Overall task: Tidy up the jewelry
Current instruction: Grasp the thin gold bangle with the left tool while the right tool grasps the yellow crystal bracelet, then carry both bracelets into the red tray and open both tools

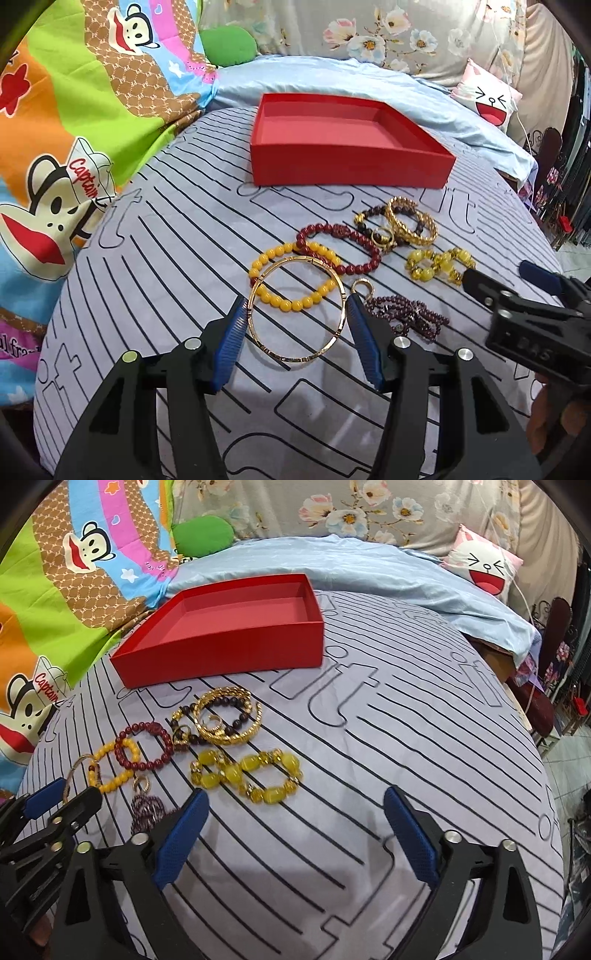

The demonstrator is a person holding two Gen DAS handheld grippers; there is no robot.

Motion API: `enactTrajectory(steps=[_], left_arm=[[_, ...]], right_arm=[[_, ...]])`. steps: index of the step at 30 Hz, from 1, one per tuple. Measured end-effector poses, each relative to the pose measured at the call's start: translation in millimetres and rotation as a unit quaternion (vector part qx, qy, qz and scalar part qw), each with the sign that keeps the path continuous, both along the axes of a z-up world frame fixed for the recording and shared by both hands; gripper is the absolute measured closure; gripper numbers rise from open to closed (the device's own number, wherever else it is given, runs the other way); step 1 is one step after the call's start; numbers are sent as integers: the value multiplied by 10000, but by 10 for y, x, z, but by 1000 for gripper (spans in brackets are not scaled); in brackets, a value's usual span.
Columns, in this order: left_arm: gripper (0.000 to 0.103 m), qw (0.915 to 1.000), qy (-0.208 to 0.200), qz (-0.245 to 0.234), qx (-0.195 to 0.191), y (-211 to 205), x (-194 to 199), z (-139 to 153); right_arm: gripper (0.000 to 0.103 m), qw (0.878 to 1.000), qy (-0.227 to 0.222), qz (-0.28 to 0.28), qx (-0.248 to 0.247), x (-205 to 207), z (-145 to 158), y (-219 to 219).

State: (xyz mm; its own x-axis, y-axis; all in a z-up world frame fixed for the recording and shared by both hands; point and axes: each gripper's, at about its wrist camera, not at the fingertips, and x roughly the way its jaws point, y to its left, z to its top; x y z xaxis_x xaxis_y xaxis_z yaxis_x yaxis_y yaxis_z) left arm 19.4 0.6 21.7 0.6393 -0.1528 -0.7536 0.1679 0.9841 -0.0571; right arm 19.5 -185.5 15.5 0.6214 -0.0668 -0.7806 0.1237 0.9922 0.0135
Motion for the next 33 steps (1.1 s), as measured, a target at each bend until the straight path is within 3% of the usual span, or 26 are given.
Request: enactTrajectory(steps=[13, 23, 25, 33], left_arm=[[51, 9999, -56, 121, -29, 51, 137, 123], [50, 9999, 69, 96, -42, 37, 195, 53], [50, 9999, 77, 84, -50, 28, 194, 51], [50, 9999, 16, 16, -112, 15, 173, 148]], right_arm=[[70, 9979, 158, 554, 281, 197, -38, 175], [85, 9963, 322, 735, 298, 216, -155, 199], [94, 9962, 342, 745, 305, 209, -156, 204], [94, 9952, 300, 699, 617, 108, 19, 100]])
